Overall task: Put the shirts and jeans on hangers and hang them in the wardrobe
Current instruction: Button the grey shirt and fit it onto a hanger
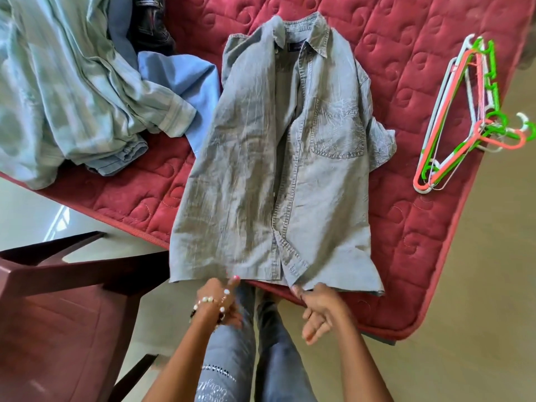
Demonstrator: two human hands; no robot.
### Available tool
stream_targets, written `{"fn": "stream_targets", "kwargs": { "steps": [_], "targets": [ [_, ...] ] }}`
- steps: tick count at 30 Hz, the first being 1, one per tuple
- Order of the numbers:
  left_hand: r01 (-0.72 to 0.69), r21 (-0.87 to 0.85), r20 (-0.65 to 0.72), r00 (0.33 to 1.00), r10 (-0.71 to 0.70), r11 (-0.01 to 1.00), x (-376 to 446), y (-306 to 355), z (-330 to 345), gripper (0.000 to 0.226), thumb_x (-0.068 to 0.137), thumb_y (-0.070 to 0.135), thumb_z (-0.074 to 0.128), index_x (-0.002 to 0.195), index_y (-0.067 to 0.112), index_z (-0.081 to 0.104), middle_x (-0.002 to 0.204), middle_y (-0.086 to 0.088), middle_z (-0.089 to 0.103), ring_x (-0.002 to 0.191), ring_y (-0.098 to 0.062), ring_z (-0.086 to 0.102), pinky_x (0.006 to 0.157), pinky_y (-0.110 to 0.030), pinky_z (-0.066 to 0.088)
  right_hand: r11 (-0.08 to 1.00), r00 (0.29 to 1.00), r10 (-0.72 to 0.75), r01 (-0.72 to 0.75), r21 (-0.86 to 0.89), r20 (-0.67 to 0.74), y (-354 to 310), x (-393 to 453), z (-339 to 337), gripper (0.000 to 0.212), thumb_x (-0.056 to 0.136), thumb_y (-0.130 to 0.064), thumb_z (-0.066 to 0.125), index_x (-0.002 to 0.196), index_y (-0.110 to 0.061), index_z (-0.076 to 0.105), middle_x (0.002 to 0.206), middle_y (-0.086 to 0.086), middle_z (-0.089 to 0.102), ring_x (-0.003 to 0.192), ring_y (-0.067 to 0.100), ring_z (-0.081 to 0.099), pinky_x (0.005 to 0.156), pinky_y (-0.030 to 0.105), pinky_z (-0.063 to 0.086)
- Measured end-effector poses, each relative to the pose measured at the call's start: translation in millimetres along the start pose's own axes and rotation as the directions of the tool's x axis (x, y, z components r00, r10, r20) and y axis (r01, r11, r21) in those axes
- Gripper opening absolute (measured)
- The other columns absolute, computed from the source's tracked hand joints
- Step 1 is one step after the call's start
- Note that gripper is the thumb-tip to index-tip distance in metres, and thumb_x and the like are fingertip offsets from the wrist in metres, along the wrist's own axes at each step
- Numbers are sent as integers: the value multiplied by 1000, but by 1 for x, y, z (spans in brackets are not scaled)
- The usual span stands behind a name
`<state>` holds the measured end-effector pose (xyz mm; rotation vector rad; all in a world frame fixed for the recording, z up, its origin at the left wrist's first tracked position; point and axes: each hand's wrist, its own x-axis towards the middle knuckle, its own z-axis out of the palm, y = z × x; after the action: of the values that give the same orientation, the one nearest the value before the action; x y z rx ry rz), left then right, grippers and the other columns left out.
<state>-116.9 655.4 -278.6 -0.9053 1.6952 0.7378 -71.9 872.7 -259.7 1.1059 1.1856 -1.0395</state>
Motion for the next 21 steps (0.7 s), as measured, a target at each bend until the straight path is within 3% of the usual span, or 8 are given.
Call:
{"fn": "stream_targets", "kwargs": {
  "steps": [3, 5, 7, 9, 11, 15, 19, 21],
  "targets": [
    [-130, 178, 231, 969, 87, 975, -20, 36, 1, 53, 92, 44, 56, 72, -5, 65, 68, -21, 70, 64, -37, 70, 57, -38, 59, 977, 989, -80, 102, -185, 121, -27, -17, -6, 51, 99, -38, 50, 79, 9, 54, 61, 29, 61, 41, 29, 61, 41, 39, 54],
    [-372, 109, 180, 919, 350, 922, -28, 71, 4, 41, 92, 37, 59, 70, 3, 67, 69, -18, 71, 66, -34, 71, 65, -43, 60, 936, 952, -306, 302, -181, 6, -51, -16, -10, 39, 98, -29, 52, 73, 0, 57, 63, 24, 64, 46, 30, 64, 43, 33, 52],
    [-581, 34, 45, 814, 579, 813, -24, 104, 5, 20, 92, 26, 61, 84, 10, 68, 72, -10, 73, 69, -26, 71, 72, -45, 59, 825, 780, -563, 516, -230, -273, -77, -5, -13, 29, 96, -26, 56, 74, -7, 63, 68, 12, 69, 60, 27, 68, 56, 36, 57],
    [-721, 181, -45, 674, 737, 669, -13, 138, 5, 15, 90, 21, 61, 101, 15, 69, 86, -5, 74, 82, -20, 71, 80, -36, 57, 720, 555, -672, 646, -256, -490, -101, 5, -14, 19, 92, -23, 62, 81, -9, 66, 80, 8, 71, 77, 24, 67, 70, 34, 55],
    [-738, 385, -31, 590, 807, 554, 2, 168, 5, 23, 90, 13, 58, 110, 15, 70, 102, -6, 73, 95, -21, 68, 84, -27, 50, 670, 464, -699, 691, -272, -544, -121, 16, -14, 6, 88, -10, 64, 92, -8, 69, 90, 8, 72, 87, 24, 66, 75, 29, 51],
    [-601, 639, -34, 601, 798, 480, 28, 197, 8, 25, 92, 14, 55, 109, 17, 72, 108, -12, 68, 103, -27, 60, 84, -30, 43, 705, 447, -691, 593, -390, -568, -144, 38, -9, 20, 85, -4, 62, 103, -10, 66, 106, 10, 67, 100, 27, 60, 79, 31, 46],
    [-531, 671, -115, 615, 780, 518, 36, 200, 13, 18, 88, 22, 62, 100, 16, 74, 102, -11, 64, 98, -28, 59, 78, -33, 45, 757, 459, -651, 456, -468, -605, -155, 50, 3, 25, 95, -9, 42, 116, -8, 55, 120, 13, 55, 108, 33, 54, 82, 42, 48],
    [-512, 670, -129, 633, 763, 538, 39, 202, 16, 16, 87, 21, 63, 95, 12, 74, 99, -12, 64, 94, -30, 60, 75, -34, 46, 777, 487, -622, 481, -406, -613, -160, 50, 3, 29, 98, -15, 32, 117, -3, 50, 119, 19, 52, 107, 37, 52, 86, 45, 47]
  ]
}}
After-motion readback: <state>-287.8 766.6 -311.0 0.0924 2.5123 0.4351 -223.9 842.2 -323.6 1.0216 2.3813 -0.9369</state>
